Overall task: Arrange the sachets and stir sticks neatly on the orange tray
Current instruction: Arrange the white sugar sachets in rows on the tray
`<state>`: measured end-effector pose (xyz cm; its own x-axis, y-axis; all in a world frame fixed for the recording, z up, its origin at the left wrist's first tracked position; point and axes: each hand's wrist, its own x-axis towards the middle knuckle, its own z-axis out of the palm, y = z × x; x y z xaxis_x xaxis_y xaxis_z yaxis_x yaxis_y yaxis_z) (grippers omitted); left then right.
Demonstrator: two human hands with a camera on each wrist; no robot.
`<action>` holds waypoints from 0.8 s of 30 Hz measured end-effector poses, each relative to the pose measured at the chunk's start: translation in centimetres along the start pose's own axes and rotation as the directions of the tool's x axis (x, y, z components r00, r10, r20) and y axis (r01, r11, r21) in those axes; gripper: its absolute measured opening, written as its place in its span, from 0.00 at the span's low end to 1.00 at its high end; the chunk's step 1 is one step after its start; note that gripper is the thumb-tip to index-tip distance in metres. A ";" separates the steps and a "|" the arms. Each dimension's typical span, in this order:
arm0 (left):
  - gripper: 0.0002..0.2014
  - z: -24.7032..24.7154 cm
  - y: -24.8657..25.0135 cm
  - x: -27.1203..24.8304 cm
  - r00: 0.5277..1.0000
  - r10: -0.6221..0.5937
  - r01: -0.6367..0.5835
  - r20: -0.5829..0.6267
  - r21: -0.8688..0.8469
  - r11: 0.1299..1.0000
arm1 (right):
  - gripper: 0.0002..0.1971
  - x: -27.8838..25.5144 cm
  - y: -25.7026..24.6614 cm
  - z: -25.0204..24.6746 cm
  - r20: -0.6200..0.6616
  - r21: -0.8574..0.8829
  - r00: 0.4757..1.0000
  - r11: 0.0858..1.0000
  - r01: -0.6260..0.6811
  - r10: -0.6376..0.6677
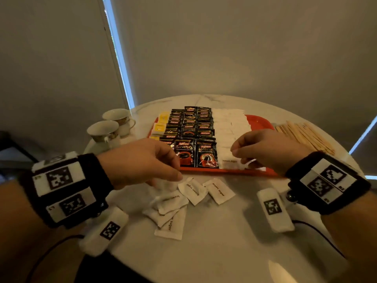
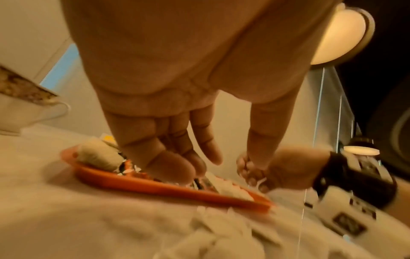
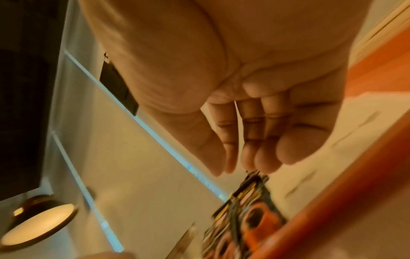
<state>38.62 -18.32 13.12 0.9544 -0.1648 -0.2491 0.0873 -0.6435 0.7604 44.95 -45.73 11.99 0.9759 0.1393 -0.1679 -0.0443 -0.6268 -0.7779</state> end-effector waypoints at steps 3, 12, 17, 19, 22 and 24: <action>0.19 0.8 -0.1 -1.5 0.997 -0.072 0.061 0.033 0.269 0.961 | 0.05 -1.3 -2.8 2.1 0.217 -0.082 0.976 0.995 0.048 -0.029; 0.31 4.5 -0.2 -3.0 0.992 -0.029 -0.069 0.120 0.732 0.678 | 0.31 -3.5 -5.7 6.0 0.551 -0.620 0.832 0.635 0.461 -0.066; 0.15 4.8 -0.3 -2.7 0.995 0.013 -0.082 0.098 0.744 0.664 | 0.30 -3.1 -4.4 7.2 0.581 -0.671 0.811 0.525 0.524 -0.066; 0.13 4.7 -0.5 -2.3 0.996 0.037 -0.088 0.084 0.751 0.654 | 0.28 -2.7 -3.8 7.9 0.571 -0.675 0.814 0.505 0.538 -0.105; 0.11 3.9 -0.7 -2.0 0.998 0.049 -0.055 0.029 0.694 0.718 | 0.16 -2.6 -4.0 8.0 0.551 -0.676 0.820 0.493 0.547 -0.154; 0.08 3.1 -0.8 -1.6 0.997 0.041 0.001 -0.059 0.583 0.812 | 0.13 -2.4 -4.4 7.7 0.548 -0.695 0.828 0.487 0.529 -0.119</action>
<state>36.15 -19.87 11.06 0.9723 -0.1469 -0.1816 -0.0949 -0.9588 0.2677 41.17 -37.42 11.12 0.6965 0.6098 -0.3781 0.6434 -0.7641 -0.0471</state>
